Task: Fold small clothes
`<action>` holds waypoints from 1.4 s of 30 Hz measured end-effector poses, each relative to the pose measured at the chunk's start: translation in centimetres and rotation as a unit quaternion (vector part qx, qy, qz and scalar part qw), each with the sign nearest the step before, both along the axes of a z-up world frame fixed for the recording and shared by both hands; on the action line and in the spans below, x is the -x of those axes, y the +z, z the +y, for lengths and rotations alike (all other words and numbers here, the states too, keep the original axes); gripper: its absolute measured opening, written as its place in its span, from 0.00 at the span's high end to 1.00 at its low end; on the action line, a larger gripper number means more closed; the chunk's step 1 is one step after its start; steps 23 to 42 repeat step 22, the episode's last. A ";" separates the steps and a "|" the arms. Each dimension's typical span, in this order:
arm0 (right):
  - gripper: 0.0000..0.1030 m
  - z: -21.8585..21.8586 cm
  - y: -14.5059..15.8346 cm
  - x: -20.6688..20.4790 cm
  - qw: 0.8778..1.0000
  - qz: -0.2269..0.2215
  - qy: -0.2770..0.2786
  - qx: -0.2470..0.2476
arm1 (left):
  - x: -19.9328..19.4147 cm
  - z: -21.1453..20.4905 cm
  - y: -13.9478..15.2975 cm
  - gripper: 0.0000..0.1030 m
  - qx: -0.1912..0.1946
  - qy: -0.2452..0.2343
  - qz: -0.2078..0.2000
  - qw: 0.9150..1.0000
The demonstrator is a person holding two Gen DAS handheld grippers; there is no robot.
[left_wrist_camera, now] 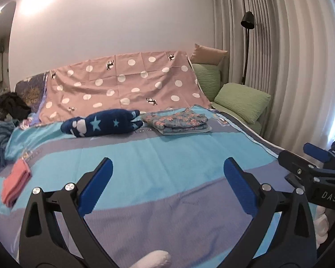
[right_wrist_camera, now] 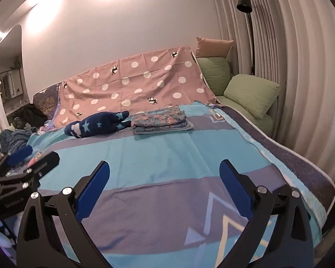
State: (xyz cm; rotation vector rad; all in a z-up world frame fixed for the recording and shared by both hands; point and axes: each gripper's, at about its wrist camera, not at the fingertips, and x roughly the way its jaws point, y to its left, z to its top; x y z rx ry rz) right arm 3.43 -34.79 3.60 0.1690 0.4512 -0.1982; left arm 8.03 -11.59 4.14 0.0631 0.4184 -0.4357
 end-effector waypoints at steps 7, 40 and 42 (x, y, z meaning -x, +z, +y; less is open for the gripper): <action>0.04 1.7 0.7 1.7 1.000 0.005 -0.010 -0.002 | 1.5 2.0 -0.1 0.02 0.006 0.026 -0.003 1.000; 0.04 4.4 0.5 2.0 1.000 0.016 -0.005 0.016 | 3.0 3.5 -0.7 0.02 -0.014 0.028 -0.008 0.999; 0.04 4.4 0.5 2.0 1.000 0.016 -0.005 0.016 | 3.0 3.5 -0.7 0.02 -0.014 0.028 -0.008 0.999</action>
